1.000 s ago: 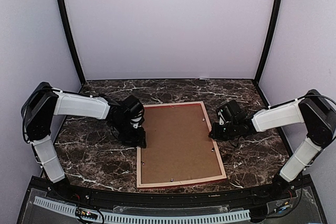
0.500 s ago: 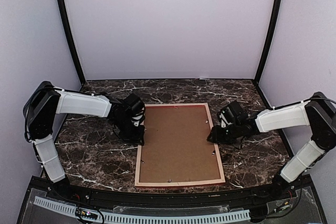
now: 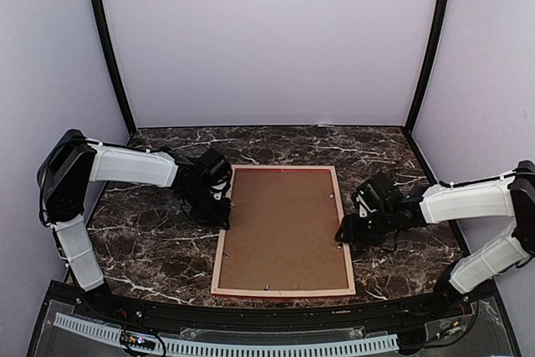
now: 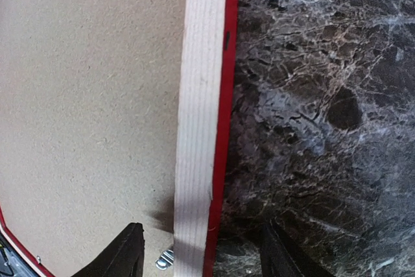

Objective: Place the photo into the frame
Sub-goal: Press the fastener onto the backboard.

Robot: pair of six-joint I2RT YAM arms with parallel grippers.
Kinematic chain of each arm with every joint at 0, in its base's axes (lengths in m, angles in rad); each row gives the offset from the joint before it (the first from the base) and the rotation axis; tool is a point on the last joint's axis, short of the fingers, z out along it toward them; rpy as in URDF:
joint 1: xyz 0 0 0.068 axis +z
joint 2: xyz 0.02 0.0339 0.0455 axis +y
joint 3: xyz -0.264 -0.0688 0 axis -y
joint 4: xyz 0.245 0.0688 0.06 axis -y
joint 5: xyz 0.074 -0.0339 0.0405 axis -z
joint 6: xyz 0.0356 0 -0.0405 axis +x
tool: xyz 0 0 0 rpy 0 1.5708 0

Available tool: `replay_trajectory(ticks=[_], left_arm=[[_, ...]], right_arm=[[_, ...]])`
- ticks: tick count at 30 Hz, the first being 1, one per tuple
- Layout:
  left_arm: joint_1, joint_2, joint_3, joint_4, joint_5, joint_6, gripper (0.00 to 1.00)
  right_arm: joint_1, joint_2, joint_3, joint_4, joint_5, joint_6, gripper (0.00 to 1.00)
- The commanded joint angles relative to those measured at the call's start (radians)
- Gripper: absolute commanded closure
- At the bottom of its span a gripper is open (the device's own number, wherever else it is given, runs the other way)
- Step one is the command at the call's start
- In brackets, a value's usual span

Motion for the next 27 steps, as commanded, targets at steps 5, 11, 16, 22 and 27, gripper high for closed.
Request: replay_trajectory(ticks=[5, 11, 16, 22, 27], left_arm=[[-0.006, 0.025, -0.003, -0.009, -0.03, 0.029, 0.85], [-0.005, 0.023, -0.001, -0.014, -0.035, 0.03, 0.85], [-0.006, 0.024, -0.001, -0.015, -0.035, 0.033, 0.85], [-0.006, 0.021, 0.0, -0.022, -0.042, 0.032, 0.85], [-0.006, 0.021, -0.003, -0.022, -0.042, 0.028, 0.85]], right_arm=[[0.039, 0.015, -0.046, -0.046, -0.011, 0.064, 0.44], [0.049, 0.053, -0.039, -0.05, -0.005, 0.054, 0.48], [0.055, 0.049, -0.027, -0.098, 0.018, -0.008, 0.47], [0.055, 0.029, -0.024, -0.167, 0.043, -0.022, 0.42], [0.055, -0.02, -0.037, -0.179, 0.018, 0.003, 0.42]])
